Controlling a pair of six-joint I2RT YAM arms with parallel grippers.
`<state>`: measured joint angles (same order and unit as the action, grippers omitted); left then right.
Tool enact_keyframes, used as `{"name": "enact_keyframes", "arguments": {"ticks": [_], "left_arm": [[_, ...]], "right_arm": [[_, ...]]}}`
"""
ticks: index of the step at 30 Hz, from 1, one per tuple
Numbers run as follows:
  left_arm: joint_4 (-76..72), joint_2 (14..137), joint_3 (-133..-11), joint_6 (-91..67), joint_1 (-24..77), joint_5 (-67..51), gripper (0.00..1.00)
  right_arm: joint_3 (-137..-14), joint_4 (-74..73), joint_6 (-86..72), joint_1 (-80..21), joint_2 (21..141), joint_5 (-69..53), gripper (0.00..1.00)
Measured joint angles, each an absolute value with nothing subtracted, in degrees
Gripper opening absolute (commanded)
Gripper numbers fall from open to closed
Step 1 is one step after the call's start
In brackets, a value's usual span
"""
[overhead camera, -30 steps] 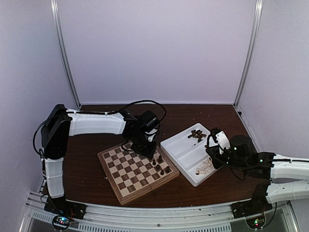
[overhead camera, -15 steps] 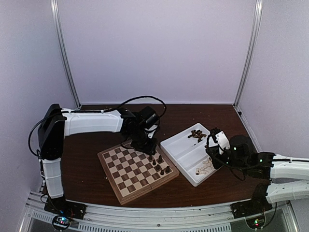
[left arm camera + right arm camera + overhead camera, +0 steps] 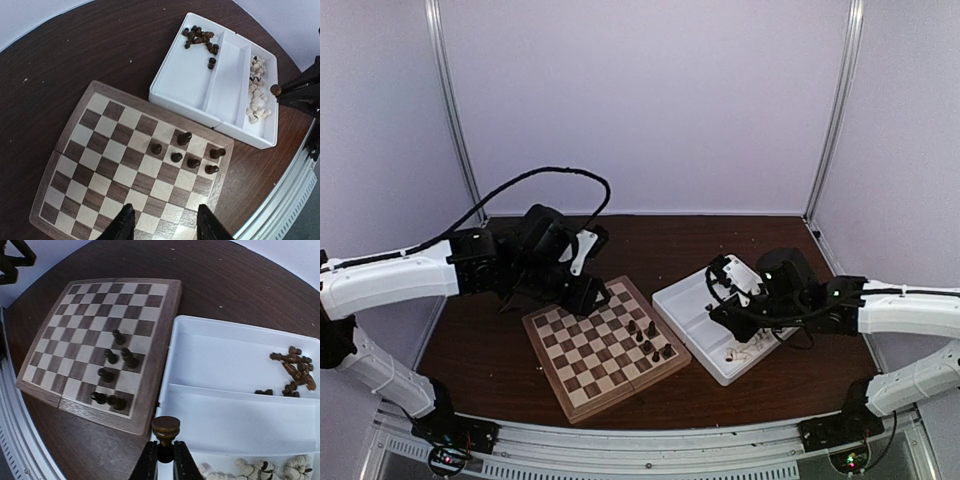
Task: Set up the chess pieces on the board
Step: Place the chess piece on the chessboard.
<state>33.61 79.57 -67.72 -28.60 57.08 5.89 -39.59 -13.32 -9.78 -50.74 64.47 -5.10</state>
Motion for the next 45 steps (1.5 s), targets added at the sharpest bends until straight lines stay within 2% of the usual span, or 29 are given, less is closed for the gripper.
{"name": "enact_keyframes", "arguments": {"ticks": [5,8,14,18,27,30,32,41,44,45], "left_arm": [[27.55,69.54,-55.35,-28.16,57.04,5.08,0.57],[22.92,63.70,-49.87,-28.16,57.04,3.55,0.74],[14.94,54.06,-40.80,-35.57,54.02,-0.60,0.78],[11.86,53.78,-37.82,-44.01,51.79,-4.01,0.80],[1.48,55.11,-32.71,-66.78,51.31,-9.69,0.78],[-0.47,56.58,-32.56,-71.90,51.31,-11.51,0.66],[-0.43,57.47,-32.93,-73.89,51.31,-12.73,0.63],[-2.98,59.92,-33.43,-77.49,51.20,-17.50,0.62],[-4.16,60.55,-33.43,-78.11,51.18,-18.74,0.56],[-4.47,60.66,-33.43,-78.32,51.18,-19.09,0.51]], "right_arm": [[-52.34,-19.66,-9.63,-58.19,72.86,-7.57,0.11],[-56.47,-20.60,-10.39,-61.43,76.16,-9.47,0.11],[-59.00,-17.10,-13.39,-64.07,81.08,-12.73,0.11],[-60.62,-14.28,-14.83,-65.82,85.27,-12.78,0.11],[-65.71,-9.63,-15.22,-70.54,90.76,-11.84,0.11],[-66.78,-8.56,-15.18,-70.89,91.64,-11.20,0.11],[-67.48,-8.25,-15.07,-70.98,92.12,-10.41,0.11],[-70.98,-8.51,-13.32,-70.98,94.63,-6.79,0.11],[-72.44,-8.64,-12.91,-70.98,95.92,-6.13,0.11],[-72.66,-8.73,-12.78,-70.98,96.14,-6.02,0.11]]}}
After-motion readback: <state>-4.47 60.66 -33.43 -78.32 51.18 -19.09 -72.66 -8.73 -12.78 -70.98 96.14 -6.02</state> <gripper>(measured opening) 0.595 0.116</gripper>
